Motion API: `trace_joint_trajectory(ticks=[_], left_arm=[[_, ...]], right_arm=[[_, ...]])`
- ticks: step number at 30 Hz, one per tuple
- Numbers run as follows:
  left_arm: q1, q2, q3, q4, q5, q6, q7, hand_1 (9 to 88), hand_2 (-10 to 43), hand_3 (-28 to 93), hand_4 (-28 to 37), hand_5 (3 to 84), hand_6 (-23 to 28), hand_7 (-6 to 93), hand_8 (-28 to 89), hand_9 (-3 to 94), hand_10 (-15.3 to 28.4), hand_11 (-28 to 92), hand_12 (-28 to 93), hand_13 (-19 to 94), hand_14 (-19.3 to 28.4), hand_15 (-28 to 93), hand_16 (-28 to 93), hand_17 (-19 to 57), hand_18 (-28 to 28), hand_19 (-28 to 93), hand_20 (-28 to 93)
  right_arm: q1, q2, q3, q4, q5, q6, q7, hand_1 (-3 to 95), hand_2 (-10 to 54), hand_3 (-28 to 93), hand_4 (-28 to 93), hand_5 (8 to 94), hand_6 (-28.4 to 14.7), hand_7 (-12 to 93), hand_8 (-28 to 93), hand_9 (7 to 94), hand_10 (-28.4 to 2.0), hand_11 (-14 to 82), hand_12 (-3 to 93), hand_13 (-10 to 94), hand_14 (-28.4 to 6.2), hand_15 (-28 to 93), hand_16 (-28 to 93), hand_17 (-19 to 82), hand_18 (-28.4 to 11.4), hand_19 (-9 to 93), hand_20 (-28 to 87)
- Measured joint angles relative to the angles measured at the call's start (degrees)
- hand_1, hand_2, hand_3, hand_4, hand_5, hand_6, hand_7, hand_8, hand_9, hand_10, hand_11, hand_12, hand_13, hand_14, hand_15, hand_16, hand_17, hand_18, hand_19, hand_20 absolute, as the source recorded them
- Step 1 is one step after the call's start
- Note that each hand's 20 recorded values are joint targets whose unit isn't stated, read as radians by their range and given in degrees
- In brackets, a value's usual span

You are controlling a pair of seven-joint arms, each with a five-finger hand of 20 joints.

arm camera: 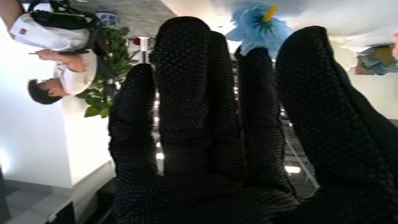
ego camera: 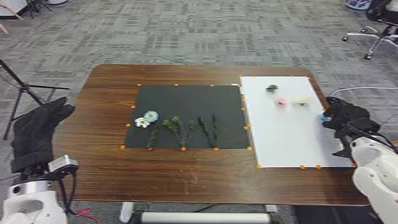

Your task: Arrange flowers

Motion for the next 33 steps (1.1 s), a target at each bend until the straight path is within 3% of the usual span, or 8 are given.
trace_joint_trajectory(ticks=[6,12,20,24,29,33], left_arm=[[-0.41,0.11,0.32,0.03,-0.01,0.01,-0.68,26.4,10.9,69,-28.3,54.6,3.0,16.3,-7,54.0,15.2,23,14,43,18.2,24,0,8.4,13.2,18,21],[-1.01,0.17,0.53,0.03,-0.01,0.02,-1.01,26.4,10.9,69,-28.3,54.5,3.0,16.2,-7,54.0,15.1,23,14,43,18.2,24,0,8.3,13.2,18,21],[-1.13,0.67,0.19,0.03,-0.08,0.09,-1.04,26.3,10.6,70,-28.3,54.6,3.0,16.3,-7,54.0,15.1,23,14,43,18.3,24,0,8.2,13.4,19,21],[-1.11,1.69,-1.30,0.07,0.30,-0.04,-1.17,25.6,10.6,70,-28.3,54.8,2.8,16.4,-7,54.2,15.1,23,14,43,18.4,24,0,8.3,13.4,19,21],[-0.78,3.48,-5.11,0.98,0.90,0.30,-1.22,23.1,13.6,69,-28.3,55.4,2.6,16.6,-7,54.7,15.1,22,14,44,18.4,24,0,8.6,13.3,18,21],[-0.56,3.90,-7.02,2.32,0.84,1.87,-1.39,20.4,24.1,68,-28.3,56.7,2.2,16.2,-8,55.5,15.2,22,14,44,18.4,24,0,8.8,13.2,17,21]], right_arm=[[1.54,-0.49,-1.21,0.76,0.49,-0.27,0.04,50.3,-9.5,65,-20,59.9,1.8,25,-1,69.8,-11.4,18.2,17.8,70,-8.8,48,32,30,-20.3,66,56],[2.47,-1.11,-2.50,1.68,0.26,0.19,0.05,59.0,-9.5,57,-18,70.7,2.4,23,3,82.3,-9.9,7.4,29.5,75,-7.9,49,33,33,-20.5,69,58],[3.95,-0.19,-6.23,2.55,0.69,7.11,0.20,61.1,-9.5,57,-17,76.9,2.7,23,3,87.7,-10.0,6.0,31.8,78,-7.4,52,35,35,-21.2,71,59],[4.67,1.57,-8.61,-0.20,4.75,10.01,1.16,61.0,-9.5,57,-16,77.6,2.7,22,3,88.3,-10.2,6.1,31.9,78,-7.3,52,36,35,-21.3,71,60],[12.12,6.44,-17.94,-7.47,10.91,11.50,0.76,61.1,-9.5,57,-16,78.4,2.7,21,4,88.7,-10.2,6.0,31.9,78,-7.1,53,36,35,-21.3,72,60],[24.60,6.96,-28.57,-9.52,14.66,9.43,-3.18,61.1,-9.5,56,-16,78.7,2.7,21,4,88.6,-10.1,5.5,31.7,78,-7.2,53,36,35,-21.2,72,60]])
